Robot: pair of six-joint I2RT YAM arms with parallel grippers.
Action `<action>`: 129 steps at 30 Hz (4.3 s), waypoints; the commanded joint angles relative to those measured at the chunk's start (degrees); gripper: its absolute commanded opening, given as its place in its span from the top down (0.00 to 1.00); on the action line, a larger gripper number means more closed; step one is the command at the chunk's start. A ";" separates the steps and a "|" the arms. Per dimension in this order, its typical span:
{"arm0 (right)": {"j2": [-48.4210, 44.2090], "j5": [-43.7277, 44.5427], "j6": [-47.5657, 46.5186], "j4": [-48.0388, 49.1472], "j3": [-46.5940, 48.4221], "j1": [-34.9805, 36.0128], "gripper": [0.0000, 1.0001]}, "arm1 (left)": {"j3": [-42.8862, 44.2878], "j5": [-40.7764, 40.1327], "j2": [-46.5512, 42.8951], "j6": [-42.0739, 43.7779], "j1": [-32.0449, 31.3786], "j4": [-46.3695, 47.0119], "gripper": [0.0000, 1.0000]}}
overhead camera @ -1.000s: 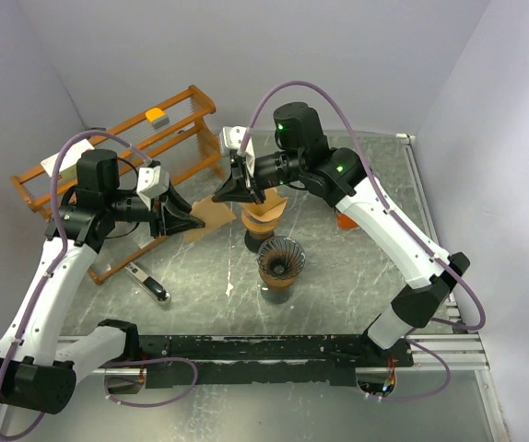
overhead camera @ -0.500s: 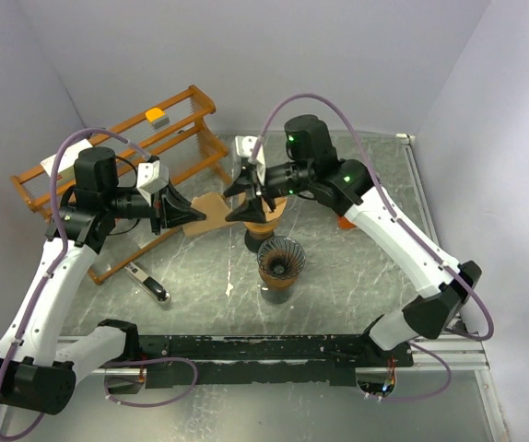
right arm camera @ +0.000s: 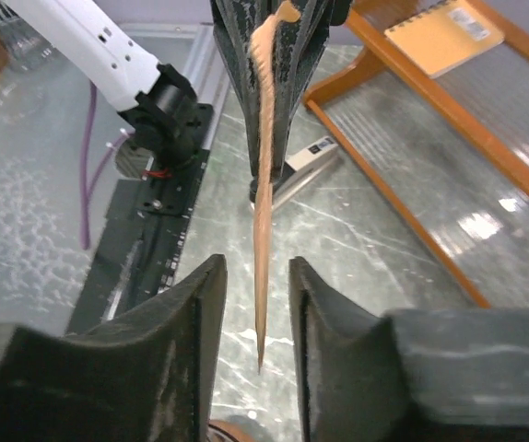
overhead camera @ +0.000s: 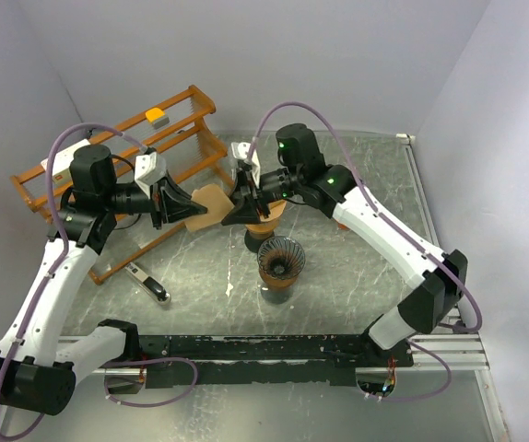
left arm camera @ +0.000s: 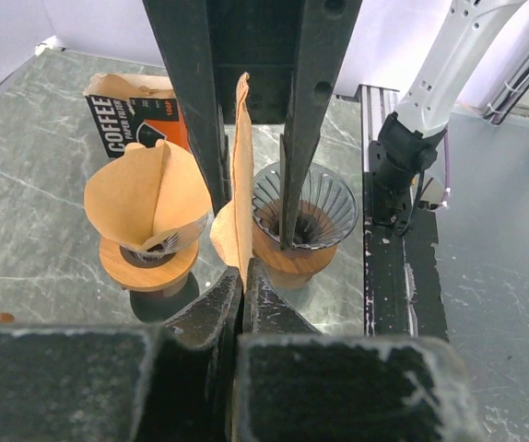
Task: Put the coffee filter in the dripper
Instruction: Place the coffee filter in the coffee dripper.
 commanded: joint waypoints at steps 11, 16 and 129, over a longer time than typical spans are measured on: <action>0.92 0.70 -6.18 -1.79 0.29 0.68 1.00 | -1.92 2.28 -1.89 0.37 1.14 0.16 0.56; -0.02 1.11 -14.76 -7.56 -1.21 0.65 1.00 | 0.46 5.46 -2.88 1.78 3.74 -3.18 0.25; 0.47 -0.94 -16.17 -10.92 2.25 2.39 1.00 | -2.68 -1.16 -5.79 1.75 6.35 -5.48 0.36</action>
